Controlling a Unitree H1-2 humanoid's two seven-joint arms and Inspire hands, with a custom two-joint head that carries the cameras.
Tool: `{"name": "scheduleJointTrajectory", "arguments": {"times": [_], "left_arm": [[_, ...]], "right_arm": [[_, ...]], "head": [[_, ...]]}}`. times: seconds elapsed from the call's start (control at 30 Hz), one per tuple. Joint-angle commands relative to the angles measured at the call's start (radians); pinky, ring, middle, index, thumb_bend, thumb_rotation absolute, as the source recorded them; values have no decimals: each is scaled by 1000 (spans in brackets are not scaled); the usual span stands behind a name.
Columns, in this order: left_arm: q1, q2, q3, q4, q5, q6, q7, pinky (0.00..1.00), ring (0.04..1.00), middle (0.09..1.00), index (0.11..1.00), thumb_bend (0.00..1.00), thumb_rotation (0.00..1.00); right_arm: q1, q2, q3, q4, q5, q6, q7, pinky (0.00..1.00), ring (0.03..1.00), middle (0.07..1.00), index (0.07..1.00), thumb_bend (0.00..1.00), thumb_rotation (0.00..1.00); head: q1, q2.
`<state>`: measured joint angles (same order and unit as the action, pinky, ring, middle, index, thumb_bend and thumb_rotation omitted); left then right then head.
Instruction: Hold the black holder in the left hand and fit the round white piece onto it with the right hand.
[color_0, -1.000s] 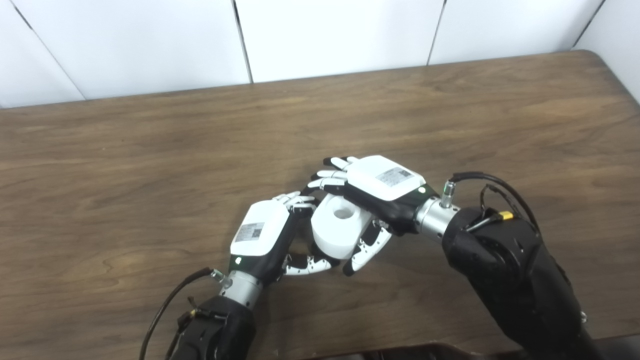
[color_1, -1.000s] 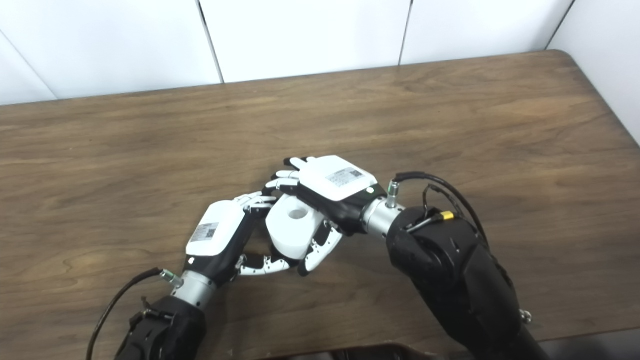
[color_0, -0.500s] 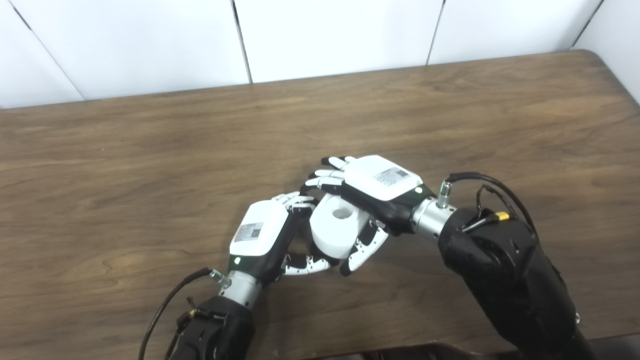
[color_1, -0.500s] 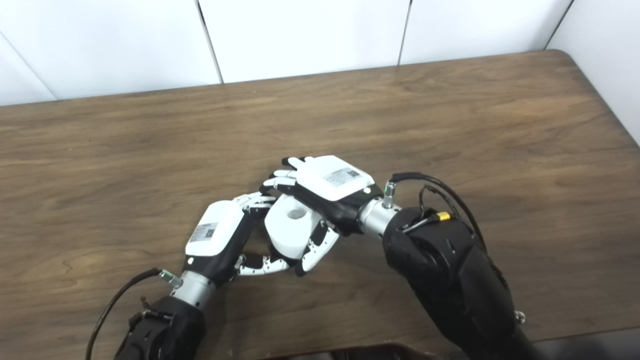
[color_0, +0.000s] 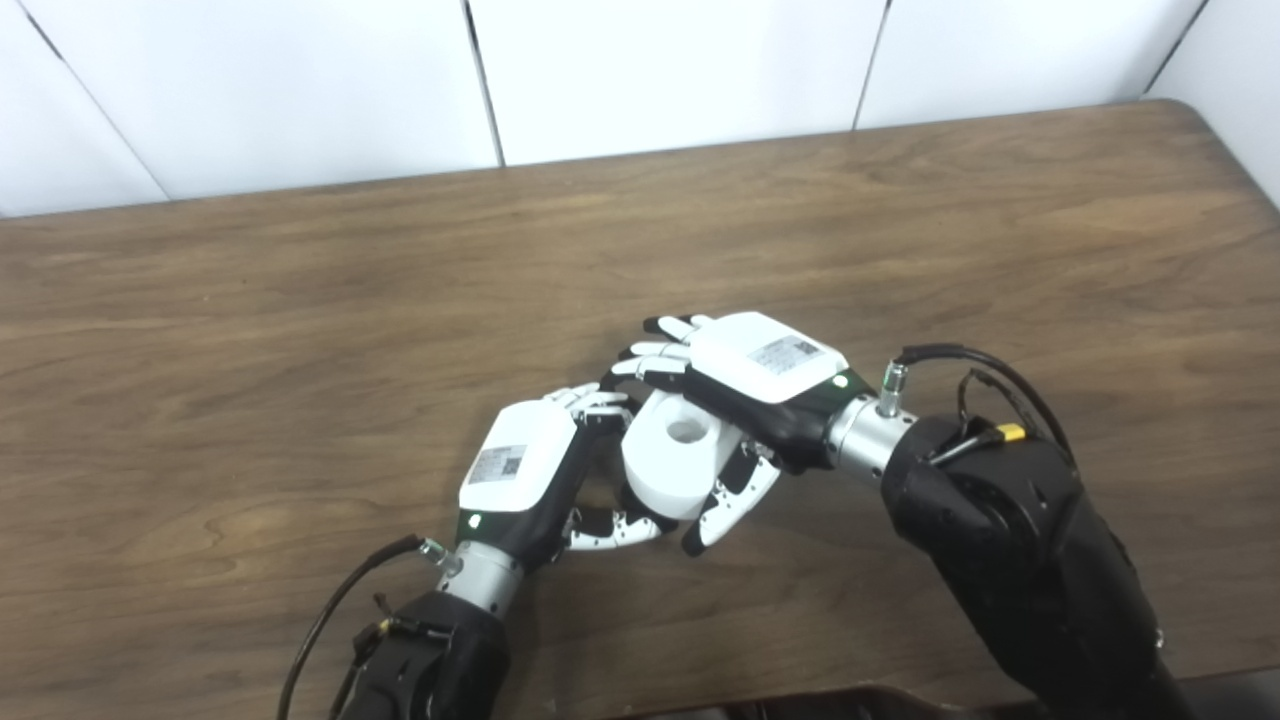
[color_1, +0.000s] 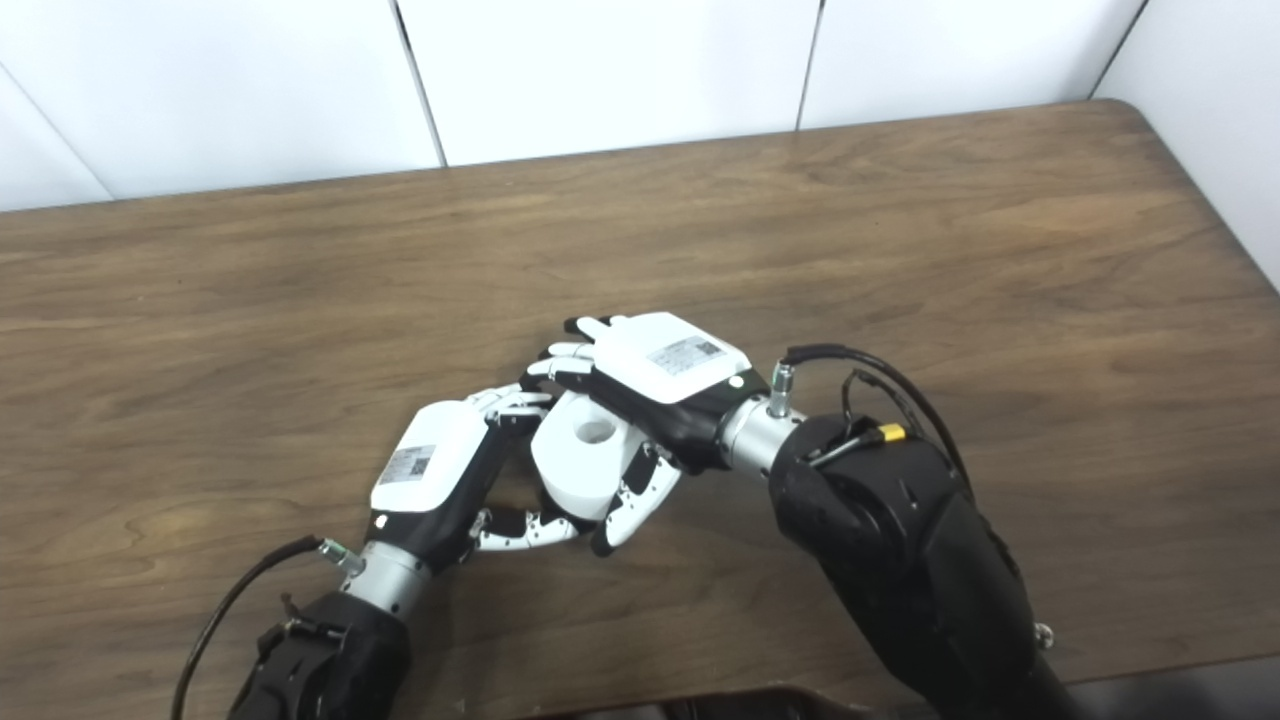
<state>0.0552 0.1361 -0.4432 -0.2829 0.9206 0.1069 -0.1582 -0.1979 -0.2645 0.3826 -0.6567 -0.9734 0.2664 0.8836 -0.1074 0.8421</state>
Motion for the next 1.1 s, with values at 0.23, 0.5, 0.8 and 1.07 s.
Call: {"name": "scheduleJointTrajectory", "arguments": {"times": [0.23,0.5,0.8,1.07], "left_arm": [[18,13,-2,10,9,29,-45,854,863,782,487,519,50],[17,13,-1,11,12,30,-46,856,865,782,487,519,50],[19,12,0,6,12,37,-53,854,865,783,487,519,49],[19,10,0,3,17,44,-61,854,866,785,487,519,50]], "right_arm": [[-24,-8,-48,-65,14,-5,28,1000,1000,920,875,983,329],[-22,-14,-92,-110,45,0,39,1000,1000,926,879,989,340],[-28,-16,-130,-154,75,12,56,1000,1000,928,889,975,334],[-51,-17,-158,-211,84,39,104,1000,1000,929,890,974,345]], "head": [[5,7],[5,7],[7,8],[7,8]]}}
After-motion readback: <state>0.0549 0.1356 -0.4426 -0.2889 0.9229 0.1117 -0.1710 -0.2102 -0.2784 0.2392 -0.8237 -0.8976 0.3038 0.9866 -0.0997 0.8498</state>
